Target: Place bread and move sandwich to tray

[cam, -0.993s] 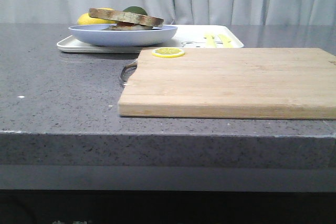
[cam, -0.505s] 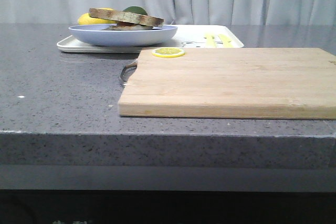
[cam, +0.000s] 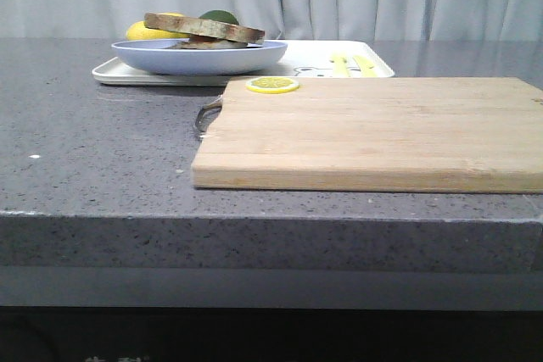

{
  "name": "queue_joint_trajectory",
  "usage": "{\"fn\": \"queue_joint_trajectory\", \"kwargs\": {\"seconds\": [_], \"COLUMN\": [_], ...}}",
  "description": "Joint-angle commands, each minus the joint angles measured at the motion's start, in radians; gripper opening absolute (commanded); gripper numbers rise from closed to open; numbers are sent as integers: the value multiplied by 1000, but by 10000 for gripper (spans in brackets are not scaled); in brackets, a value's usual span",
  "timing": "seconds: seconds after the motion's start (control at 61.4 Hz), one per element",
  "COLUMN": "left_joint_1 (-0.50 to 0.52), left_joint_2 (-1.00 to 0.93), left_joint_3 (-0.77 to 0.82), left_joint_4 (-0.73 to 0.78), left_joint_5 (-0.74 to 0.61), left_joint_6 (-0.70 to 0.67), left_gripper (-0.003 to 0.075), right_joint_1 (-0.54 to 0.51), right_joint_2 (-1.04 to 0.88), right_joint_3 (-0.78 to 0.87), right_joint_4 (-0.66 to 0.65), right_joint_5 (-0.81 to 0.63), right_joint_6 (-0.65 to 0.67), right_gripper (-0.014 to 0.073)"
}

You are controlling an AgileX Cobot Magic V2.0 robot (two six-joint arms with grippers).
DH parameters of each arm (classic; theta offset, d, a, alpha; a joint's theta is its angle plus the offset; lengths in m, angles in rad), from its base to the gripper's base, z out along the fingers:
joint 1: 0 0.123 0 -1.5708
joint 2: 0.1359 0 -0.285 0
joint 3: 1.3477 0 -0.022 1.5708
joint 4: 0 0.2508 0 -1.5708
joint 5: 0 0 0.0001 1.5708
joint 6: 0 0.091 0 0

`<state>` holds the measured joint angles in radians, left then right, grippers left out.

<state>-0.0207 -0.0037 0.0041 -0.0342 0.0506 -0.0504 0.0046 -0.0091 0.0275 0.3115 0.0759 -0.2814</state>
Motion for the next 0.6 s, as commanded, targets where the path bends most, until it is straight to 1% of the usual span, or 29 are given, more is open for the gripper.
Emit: {"fn": "queue_joint_trajectory", "kwargs": {"seconds": [0.0, 0.065, 0.147, 0.195, 0.244, 0.277, 0.342, 0.586], "left_joint_1": [2, 2, 2, 2, 2, 2, 2, 2], "left_joint_2": [-21, -21, -21, -21, -21, -21, -21, -21], "left_joint_3": [1, 1, 1, 1, 1, 1, 1, 1], "left_joint_4": [-3, -3, -3, -3, -3, -3, -3, -3], "left_joint_5": [-83, -83, -83, -83, -83, -83, -83, -83], "left_joint_6": [-8, -8, -8, -8, -8, -8, -8, -8], "left_gripper": [-20, -20, -20, -20, -20, -20, -20, -20], "right_joint_1": [2, 2, 2, 1, 1, 1, 1, 1], "right_joint_2": [-20, -20, -20, -20, -20, -20, -20, -20], "right_joint_3": [-3, -3, -3, -3, -3, -3, -3, -3], "right_joint_4": [7, -13, -99, -196, -261, -284, -299, -298], "right_joint_5": [-97, -108, -145, -173, -197, -205, -208, -162], "right_joint_6": [-2, 24, 133, 223, 311, 340, 364, 364], "right_gripper": [-69, -69, -69, -69, -69, -69, -69, -69]}}
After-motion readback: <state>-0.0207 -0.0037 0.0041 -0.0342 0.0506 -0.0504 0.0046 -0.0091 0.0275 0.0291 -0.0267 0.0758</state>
